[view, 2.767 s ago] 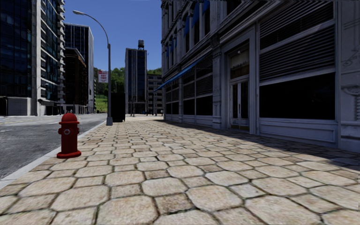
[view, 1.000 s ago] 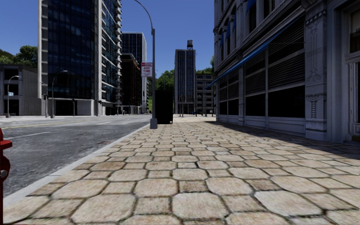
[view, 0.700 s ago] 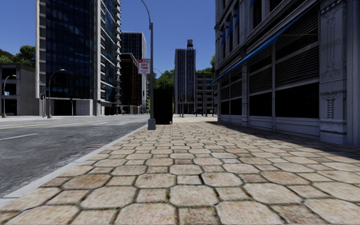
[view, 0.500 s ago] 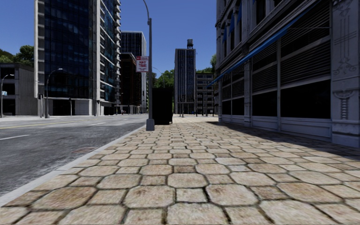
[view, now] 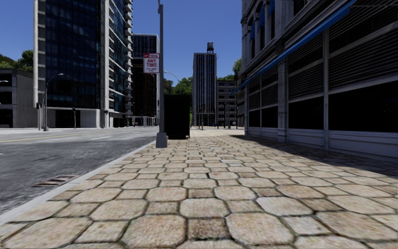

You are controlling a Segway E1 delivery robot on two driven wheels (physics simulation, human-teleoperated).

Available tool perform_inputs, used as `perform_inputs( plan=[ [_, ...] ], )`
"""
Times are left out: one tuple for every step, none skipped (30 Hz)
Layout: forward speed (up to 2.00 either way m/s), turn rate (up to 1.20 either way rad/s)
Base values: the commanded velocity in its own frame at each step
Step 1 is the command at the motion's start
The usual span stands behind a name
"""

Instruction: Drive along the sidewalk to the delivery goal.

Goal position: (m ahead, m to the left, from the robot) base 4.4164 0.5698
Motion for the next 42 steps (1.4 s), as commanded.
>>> perform_inputs(
  plan=[
    [1.98,0.08],
    [1.98,0.00],
    [1.98,0.00],
    [1.98,0.00],
    [1.98,0.00],
    [1.98,0.00],
    [1.98,0.00],
    [1.98,0.00],
    [1.98,0.00],
    [1.98,0.00],
    [1.98,0.00],
    [1.98,0.00],
    [1.98,0.00],
    [1.98,0.00],
    [1.98,0.00],
    [1.98,0.00],
    [1.98,0.00],
    [1.98,0.00],
    [1.98,0.00],
    [1.98,0.00],
    [1.98,0.00],
    [1.98,0.00],
    [1.98,0.00],
    [1.98,0.00],
    [1.98,0.00],
    [1.98,0.00],
    [1.98,0.00],
    [1.98,0.00],
    [1.98,0.00],
    [1.98,0.00],
    [1.98,0.00],
    [1.98,0.00],
    [1.98,0.00],
    [1.98,0.00],
    [1.98,0.00],
    [1.98,0.00],
    [1.98,0.00],
    [1.98,0.00],
    [1.98,0.00],
    [1.98,0.00],
    [1.91,0.00],
    [1.86,0.00]
  ],
)
